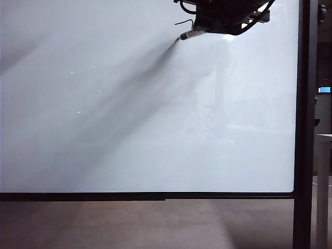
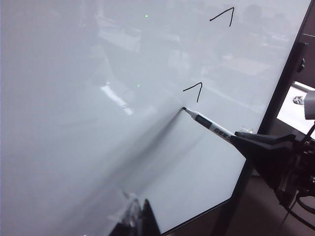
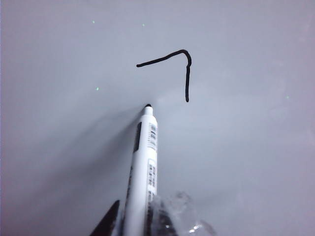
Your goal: Reach to the right to find the marker pen, pick it up, and write the number 2 on the whiteboard.
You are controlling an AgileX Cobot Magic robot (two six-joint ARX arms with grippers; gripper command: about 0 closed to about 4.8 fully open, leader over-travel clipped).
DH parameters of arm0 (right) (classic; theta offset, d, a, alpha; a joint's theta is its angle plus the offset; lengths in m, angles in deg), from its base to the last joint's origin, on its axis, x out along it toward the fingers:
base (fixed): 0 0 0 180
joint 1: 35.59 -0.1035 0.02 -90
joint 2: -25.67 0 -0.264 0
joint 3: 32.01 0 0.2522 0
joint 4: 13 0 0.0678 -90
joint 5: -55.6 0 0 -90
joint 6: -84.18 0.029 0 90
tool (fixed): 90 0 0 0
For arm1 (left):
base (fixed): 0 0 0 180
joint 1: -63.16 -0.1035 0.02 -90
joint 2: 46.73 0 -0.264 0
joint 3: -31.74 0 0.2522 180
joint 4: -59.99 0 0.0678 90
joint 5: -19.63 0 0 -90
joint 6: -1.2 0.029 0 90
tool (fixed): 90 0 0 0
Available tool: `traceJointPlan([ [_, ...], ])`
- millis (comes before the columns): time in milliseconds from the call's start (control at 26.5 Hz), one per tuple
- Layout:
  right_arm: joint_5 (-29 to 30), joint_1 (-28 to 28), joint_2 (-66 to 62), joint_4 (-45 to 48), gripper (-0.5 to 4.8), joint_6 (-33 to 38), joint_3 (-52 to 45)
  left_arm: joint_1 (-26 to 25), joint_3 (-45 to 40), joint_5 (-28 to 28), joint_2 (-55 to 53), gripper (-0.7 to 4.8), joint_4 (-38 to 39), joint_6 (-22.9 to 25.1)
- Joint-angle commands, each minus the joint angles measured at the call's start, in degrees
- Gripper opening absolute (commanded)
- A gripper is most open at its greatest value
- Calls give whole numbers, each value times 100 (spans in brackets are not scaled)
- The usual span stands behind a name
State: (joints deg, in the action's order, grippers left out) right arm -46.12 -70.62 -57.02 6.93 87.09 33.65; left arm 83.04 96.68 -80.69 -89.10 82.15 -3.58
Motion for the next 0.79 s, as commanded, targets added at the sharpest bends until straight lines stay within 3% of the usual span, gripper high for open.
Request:
traceJointPlan([
  [38,28,-9,-17,133,40,-17,26,4,22,-24,9,-5,-33,-13],
  [792,-297,-7,-24,214,40,-17,26,4,22,-24,9,-5,-24,-13],
])
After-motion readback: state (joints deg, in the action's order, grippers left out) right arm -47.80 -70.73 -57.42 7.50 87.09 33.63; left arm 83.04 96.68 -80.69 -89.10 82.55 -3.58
